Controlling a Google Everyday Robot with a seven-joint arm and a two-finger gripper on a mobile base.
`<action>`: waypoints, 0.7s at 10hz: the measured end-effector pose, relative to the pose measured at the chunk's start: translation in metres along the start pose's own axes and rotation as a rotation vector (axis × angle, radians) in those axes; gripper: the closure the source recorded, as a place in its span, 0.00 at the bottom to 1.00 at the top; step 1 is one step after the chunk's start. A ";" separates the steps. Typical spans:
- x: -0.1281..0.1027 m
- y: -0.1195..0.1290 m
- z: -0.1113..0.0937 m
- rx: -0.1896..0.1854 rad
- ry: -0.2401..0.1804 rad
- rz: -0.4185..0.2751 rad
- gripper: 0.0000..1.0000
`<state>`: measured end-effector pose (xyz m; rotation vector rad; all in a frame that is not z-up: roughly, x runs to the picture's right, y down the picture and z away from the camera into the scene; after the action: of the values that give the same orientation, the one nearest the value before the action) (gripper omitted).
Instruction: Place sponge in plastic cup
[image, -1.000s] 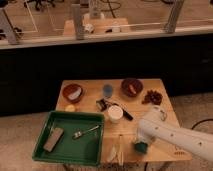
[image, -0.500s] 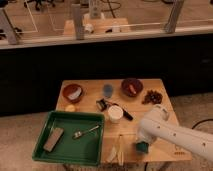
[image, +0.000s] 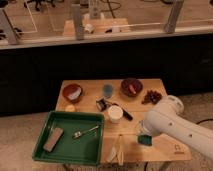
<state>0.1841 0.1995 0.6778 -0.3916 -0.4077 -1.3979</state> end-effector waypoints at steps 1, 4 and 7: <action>0.014 -0.013 -0.016 -0.002 0.027 -0.030 0.84; 0.080 -0.064 -0.033 0.002 0.060 -0.108 0.84; 0.150 -0.109 -0.020 0.035 0.058 -0.158 0.84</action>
<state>0.0964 0.0461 0.7372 -0.2942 -0.4216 -1.5500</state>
